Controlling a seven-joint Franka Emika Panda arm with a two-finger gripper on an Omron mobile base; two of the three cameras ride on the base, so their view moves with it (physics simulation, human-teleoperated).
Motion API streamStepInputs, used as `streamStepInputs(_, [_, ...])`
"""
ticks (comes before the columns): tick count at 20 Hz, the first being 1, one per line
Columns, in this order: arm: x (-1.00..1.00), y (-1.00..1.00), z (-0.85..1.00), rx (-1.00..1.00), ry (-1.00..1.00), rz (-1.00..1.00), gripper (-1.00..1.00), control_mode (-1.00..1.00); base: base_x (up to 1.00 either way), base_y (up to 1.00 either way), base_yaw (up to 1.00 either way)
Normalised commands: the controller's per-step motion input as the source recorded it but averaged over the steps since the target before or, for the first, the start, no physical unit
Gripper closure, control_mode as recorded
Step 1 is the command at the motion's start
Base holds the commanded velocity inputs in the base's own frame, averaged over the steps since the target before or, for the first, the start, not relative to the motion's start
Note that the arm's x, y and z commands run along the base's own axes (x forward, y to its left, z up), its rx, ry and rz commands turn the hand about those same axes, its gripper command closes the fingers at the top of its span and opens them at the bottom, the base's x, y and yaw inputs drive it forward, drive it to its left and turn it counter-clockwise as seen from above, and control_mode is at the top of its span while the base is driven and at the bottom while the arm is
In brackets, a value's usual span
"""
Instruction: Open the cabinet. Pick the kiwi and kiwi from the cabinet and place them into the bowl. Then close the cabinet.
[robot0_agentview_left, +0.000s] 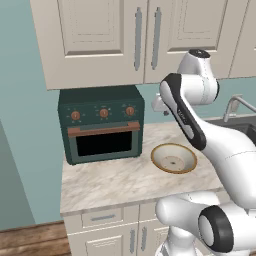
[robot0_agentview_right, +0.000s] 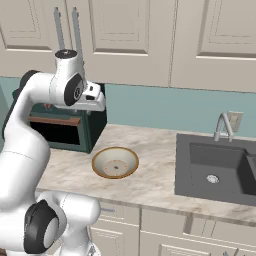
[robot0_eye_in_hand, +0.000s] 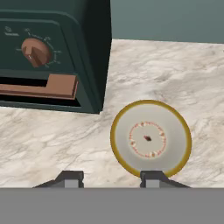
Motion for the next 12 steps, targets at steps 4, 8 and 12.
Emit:
streamStepInputs(4, [-0.08, 0.00, 0.00, 0.00, -0.02, 0.00, -1.00, -1.00, 0.00, 0.00, 0.00])
streamStepInputs(8, [-0.13, 0.00, 0.00, 0.00, -0.15, 0.00, -1.00, -1.00, 0.00, 0.00, 0.00])
streamStepInputs(12, [-0.41, -0.07, 0.16, 0.04, -0.38, 0.00, -1.00, -1.00, 0.00, 0.00, 0.00])
